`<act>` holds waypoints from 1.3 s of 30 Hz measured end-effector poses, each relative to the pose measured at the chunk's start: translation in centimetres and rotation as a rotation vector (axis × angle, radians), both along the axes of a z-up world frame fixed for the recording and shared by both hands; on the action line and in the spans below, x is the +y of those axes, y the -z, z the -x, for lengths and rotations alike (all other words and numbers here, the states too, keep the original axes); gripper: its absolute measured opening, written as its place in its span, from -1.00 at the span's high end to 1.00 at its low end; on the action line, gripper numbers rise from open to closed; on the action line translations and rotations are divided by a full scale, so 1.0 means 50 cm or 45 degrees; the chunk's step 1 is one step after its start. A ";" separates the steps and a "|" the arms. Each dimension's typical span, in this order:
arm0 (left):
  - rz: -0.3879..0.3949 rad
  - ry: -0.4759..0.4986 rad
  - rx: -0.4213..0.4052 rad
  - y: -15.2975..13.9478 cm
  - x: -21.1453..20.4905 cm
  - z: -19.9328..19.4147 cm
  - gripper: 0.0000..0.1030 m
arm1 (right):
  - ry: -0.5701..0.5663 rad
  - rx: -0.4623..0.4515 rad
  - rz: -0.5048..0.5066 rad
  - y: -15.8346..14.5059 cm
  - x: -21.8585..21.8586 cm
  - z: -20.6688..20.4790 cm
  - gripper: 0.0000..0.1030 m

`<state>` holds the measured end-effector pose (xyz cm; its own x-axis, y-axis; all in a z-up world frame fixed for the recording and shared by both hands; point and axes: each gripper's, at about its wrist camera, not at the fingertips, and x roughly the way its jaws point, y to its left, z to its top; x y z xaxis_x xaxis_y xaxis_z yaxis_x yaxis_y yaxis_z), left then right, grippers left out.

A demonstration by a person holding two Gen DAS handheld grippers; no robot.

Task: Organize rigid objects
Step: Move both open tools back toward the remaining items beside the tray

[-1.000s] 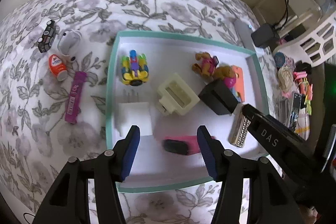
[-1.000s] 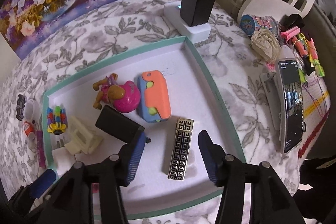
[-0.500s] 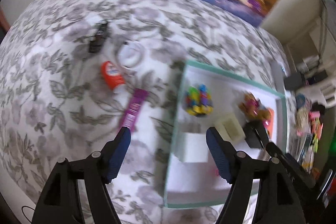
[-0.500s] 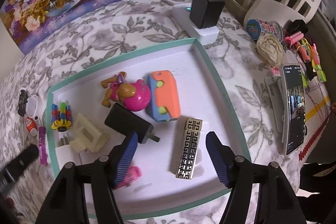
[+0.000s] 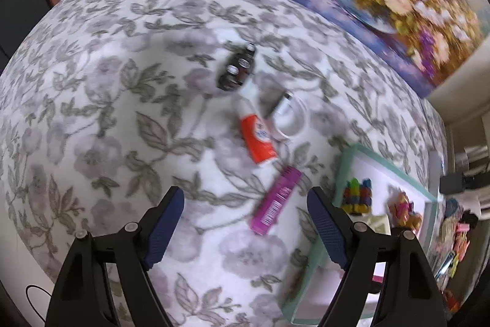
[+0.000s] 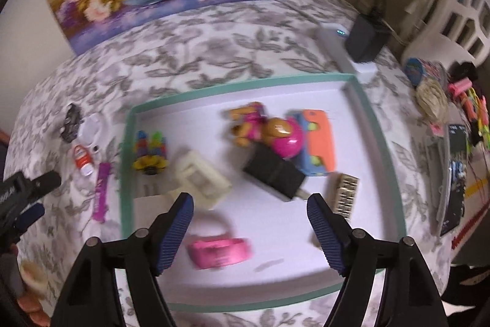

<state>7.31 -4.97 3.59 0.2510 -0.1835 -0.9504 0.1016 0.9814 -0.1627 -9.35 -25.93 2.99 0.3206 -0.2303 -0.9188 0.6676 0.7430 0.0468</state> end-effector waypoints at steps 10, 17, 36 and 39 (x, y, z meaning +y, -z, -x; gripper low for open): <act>-0.046 -0.099 -0.030 -0.001 0.064 -0.030 -0.62 | -0.127 -0.027 0.022 -0.004 0.069 -0.049 -1.00; -0.044 -0.144 -0.026 0.005 0.100 -0.048 -0.62 | -0.170 -0.053 0.002 0.002 0.106 -0.081 -1.00; -0.088 -0.129 -0.024 0.032 0.126 -0.101 -0.62 | -0.261 -0.124 -0.024 0.025 0.185 -0.193 -0.92; -0.056 -0.111 0.004 0.044 0.121 -0.109 -0.62 | -0.279 -0.124 -0.007 0.029 0.197 -0.206 -0.90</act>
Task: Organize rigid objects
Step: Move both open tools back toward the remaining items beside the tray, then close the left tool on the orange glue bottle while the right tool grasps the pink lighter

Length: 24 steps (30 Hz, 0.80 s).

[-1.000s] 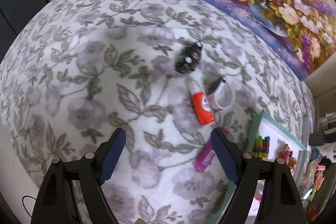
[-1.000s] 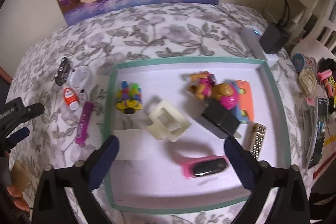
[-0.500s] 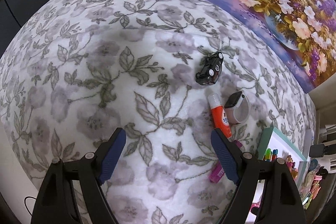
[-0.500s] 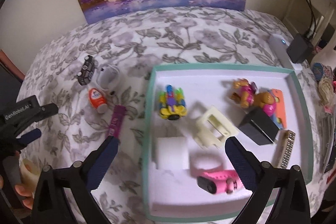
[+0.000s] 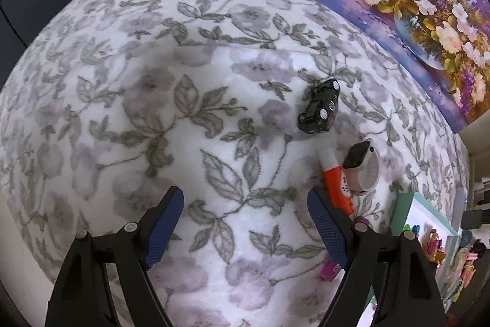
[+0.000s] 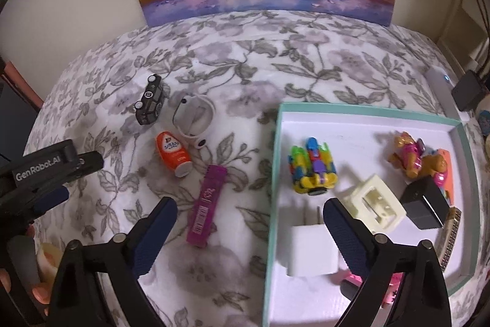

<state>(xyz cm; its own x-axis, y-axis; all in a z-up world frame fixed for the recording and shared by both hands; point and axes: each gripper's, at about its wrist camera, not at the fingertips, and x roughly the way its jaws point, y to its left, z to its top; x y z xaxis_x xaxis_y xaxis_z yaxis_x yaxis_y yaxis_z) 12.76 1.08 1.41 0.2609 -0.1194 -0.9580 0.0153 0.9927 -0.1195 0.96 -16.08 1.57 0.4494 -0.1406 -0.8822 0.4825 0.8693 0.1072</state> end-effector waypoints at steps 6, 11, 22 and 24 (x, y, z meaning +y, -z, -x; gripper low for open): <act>0.007 -0.027 0.031 0.018 -0.003 -0.016 -0.62 | -0.037 -0.013 -0.003 0.011 0.012 -0.023 -0.72; 0.048 -0.089 0.034 0.023 0.009 -0.027 -0.62 | -0.060 -0.008 -0.047 0.027 0.016 -0.045 -0.54; 0.067 -0.096 0.041 0.041 0.000 -0.056 -0.62 | -0.113 0.003 -0.087 0.053 0.027 -0.085 0.04; 0.072 -0.088 0.045 0.045 -0.004 -0.059 -0.62 | -0.111 0.028 -0.096 0.067 0.026 -0.089 0.10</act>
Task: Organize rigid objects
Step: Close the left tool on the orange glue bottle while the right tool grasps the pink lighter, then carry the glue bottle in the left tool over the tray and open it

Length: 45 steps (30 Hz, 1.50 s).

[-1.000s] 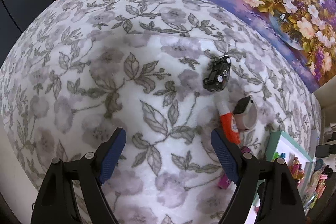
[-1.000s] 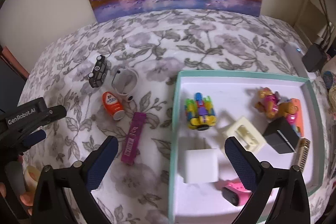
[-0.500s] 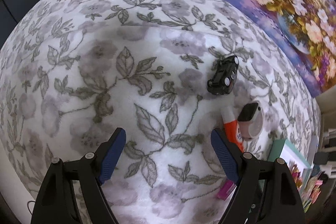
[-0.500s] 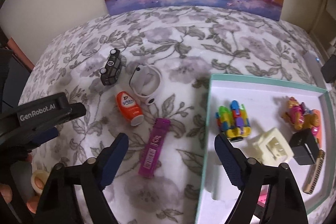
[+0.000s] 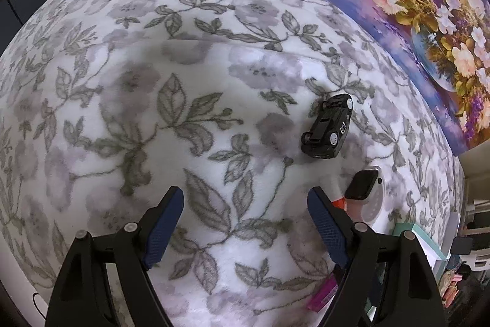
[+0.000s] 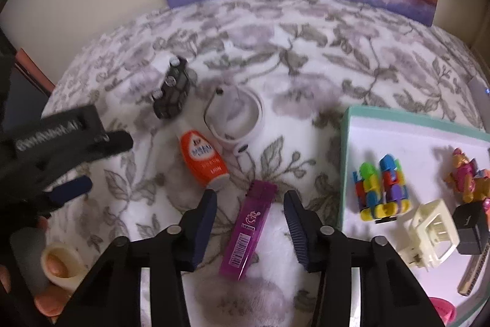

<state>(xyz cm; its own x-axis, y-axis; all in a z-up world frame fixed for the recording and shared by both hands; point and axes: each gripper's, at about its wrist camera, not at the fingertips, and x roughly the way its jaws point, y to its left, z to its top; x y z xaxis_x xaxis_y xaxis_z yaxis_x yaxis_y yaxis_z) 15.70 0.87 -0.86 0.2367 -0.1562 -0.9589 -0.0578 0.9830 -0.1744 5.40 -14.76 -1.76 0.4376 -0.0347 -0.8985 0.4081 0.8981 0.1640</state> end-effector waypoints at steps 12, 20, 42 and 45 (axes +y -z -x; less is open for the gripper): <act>0.033 0.055 0.014 0.016 -0.027 -0.009 -0.62 | 0.045 0.061 0.021 0.024 0.002 0.010 0.51; 0.094 0.135 -0.021 0.022 -0.077 -0.009 -0.58 | 0.074 0.030 -0.008 0.023 -0.031 -0.001 0.57; 0.069 0.371 -0.051 0.045 -0.177 0.017 0.42 | 0.090 0.006 -0.039 0.025 -0.055 -0.005 0.57; 0.091 0.374 -0.038 0.047 -0.181 0.016 0.51 | 0.085 0.009 -0.029 0.024 -0.052 -0.003 0.57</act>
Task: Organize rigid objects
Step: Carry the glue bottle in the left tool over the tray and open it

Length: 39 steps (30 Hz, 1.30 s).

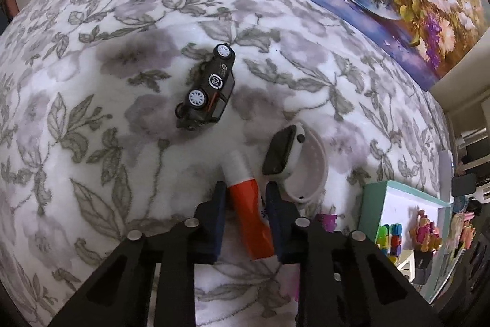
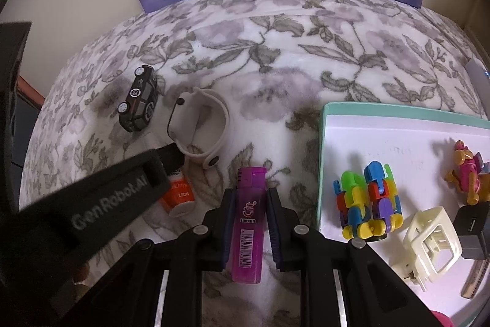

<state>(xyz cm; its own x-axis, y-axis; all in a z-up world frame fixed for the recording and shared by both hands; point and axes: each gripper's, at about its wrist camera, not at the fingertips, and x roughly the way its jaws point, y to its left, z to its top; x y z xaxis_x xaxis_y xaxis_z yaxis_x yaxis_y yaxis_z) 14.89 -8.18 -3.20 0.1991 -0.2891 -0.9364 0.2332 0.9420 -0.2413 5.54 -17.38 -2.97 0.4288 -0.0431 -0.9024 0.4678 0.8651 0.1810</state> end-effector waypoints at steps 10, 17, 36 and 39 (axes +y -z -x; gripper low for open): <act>-0.018 -0.045 0.008 -0.031 0.047 0.022 0.57 | -0.004 0.006 -0.045 -0.008 -0.004 0.019 0.57; 0.021 -0.062 -0.069 -0.098 0.062 0.039 0.57 | -0.008 -0.073 -0.072 -0.059 -0.012 0.048 0.57; 0.092 0.083 -0.218 -0.231 0.000 0.146 0.57 | 0.185 -0.175 -0.036 -0.169 -0.123 0.185 0.57; 0.074 0.126 -0.200 -0.226 -0.027 0.169 0.57 | 0.222 -0.156 -0.010 -0.177 -0.149 0.216 0.57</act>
